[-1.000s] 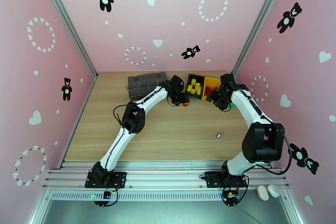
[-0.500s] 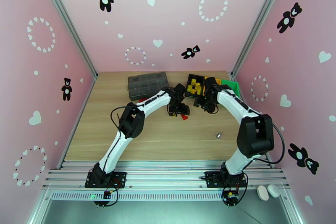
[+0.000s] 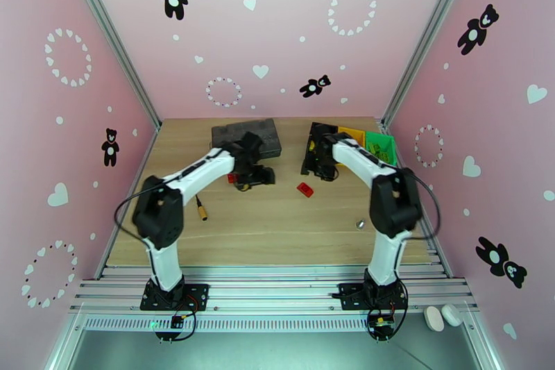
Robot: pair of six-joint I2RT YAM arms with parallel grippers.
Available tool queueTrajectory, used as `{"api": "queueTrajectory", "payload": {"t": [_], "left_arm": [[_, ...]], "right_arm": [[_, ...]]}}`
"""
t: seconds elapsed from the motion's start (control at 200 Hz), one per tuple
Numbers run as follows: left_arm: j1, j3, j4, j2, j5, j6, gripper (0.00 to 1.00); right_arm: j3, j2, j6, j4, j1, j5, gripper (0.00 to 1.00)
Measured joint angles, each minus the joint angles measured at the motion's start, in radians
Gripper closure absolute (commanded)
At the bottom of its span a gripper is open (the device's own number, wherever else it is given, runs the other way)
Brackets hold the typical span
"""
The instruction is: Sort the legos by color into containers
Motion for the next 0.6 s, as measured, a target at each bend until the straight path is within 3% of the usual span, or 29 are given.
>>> {"api": "queueTrajectory", "payload": {"t": [0.225, 0.601], "left_arm": [[0.100, -0.138, 0.056, -0.071, -0.013, -0.038, 0.08], [0.114, -0.150, 0.111, -0.072, -0.003, -0.057, 0.08]], "right_arm": [[0.005, 0.069, -0.100, -0.093, 0.100, 0.073, 0.30], [0.088, 0.189, -0.116, -0.152, 0.080, 0.134, 0.33]]}}
